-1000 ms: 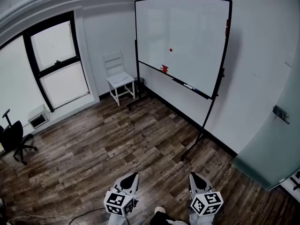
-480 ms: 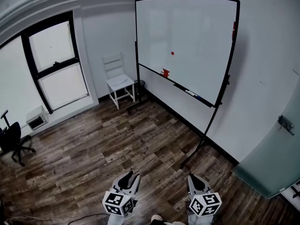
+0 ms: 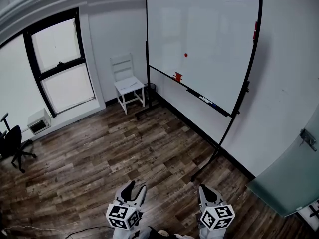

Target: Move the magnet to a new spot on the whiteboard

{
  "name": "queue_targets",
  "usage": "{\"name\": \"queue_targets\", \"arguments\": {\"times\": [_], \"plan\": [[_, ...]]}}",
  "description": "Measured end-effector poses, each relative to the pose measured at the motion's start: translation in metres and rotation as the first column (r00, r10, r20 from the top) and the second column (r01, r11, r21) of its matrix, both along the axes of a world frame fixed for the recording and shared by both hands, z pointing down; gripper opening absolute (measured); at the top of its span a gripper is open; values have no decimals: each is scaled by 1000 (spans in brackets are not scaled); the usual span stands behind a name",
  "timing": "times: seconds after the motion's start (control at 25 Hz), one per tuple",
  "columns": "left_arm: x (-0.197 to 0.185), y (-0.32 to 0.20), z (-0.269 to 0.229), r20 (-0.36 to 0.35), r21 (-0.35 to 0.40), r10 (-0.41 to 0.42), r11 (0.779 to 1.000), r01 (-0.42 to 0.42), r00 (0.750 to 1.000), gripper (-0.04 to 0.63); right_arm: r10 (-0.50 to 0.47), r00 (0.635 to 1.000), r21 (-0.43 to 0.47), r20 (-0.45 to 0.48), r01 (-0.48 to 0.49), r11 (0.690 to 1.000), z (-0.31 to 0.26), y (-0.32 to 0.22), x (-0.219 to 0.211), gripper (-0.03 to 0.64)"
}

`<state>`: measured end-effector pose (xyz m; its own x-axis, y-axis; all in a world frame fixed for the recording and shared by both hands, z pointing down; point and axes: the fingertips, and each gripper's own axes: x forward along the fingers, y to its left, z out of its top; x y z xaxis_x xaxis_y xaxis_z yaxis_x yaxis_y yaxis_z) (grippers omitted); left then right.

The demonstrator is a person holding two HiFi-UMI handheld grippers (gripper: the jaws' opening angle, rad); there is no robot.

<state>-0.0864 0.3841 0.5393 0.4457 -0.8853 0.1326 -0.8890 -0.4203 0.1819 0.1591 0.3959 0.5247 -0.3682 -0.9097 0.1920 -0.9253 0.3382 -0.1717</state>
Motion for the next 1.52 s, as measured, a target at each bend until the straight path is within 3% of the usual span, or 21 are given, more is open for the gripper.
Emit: {"name": "queue_targets", "arguments": {"times": [0.48, 0.72, 1.52], "plan": [[-4, -7, 27, 21, -65, -5, 998, 6, 1000, 184, -34, 999, -68, 17, 35, 997, 29, -15, -10, 26], [2, -48, 21, 23, -46, 6, 999, -5, 1000, 184, -16, 1000, -65, 13, 17, 998, 29, -50, -2, 27], [-15, -250, -14, 24, -28, 42, 999, -41, 999, 184, 47, 999, -52, 2, -47, 998, -8, -241, -9, 27]]}}
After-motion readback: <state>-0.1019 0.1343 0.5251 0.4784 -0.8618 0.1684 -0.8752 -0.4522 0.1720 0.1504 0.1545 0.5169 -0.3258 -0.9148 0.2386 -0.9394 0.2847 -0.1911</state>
